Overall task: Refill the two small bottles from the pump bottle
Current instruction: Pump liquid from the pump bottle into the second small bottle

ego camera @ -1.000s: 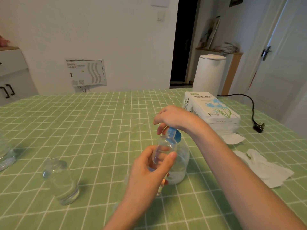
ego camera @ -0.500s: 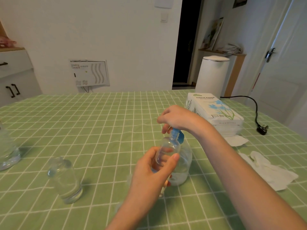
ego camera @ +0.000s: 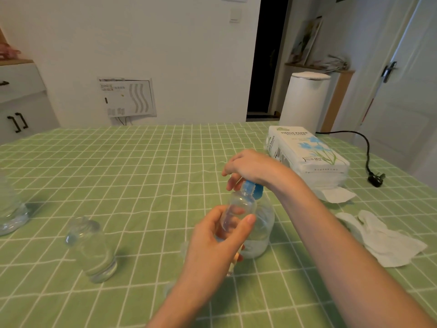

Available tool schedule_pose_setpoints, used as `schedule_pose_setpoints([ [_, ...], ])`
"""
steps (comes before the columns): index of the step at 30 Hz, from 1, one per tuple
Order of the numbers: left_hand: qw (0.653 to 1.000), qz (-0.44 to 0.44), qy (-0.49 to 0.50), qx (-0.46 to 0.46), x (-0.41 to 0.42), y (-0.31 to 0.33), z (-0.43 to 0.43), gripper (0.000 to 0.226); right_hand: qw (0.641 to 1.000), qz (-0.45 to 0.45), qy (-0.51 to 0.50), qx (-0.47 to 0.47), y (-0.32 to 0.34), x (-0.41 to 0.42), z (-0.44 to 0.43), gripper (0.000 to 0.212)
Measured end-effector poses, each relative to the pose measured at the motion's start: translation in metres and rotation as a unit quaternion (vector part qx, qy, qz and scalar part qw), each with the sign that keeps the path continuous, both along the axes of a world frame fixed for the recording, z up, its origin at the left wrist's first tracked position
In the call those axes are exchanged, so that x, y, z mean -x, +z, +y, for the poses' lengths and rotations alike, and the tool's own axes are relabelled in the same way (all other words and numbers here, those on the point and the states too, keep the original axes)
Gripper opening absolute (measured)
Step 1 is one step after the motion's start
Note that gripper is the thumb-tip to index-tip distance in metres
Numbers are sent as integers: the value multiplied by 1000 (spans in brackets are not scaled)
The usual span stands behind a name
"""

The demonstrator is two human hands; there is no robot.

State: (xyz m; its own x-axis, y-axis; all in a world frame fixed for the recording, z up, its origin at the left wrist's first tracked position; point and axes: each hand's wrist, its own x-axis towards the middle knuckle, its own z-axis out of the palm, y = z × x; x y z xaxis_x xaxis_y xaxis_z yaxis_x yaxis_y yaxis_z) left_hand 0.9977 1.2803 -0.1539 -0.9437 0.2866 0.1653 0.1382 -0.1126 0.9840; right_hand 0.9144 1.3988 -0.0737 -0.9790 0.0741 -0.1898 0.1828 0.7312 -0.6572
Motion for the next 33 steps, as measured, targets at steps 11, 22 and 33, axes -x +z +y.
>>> schedule_pose_setpoints([
  [11,1000,10,-1,3,1,3,-1,33,999,44,-6,-9,6,3,2,35],
  [22,1000,1,5,-10,1,-1,0,35,1000,13,6,-8,-1,1,0,27],
  [33,1000,10,2,1,0,4,0,32,999,29,3,-34,9,2,2,32],
])
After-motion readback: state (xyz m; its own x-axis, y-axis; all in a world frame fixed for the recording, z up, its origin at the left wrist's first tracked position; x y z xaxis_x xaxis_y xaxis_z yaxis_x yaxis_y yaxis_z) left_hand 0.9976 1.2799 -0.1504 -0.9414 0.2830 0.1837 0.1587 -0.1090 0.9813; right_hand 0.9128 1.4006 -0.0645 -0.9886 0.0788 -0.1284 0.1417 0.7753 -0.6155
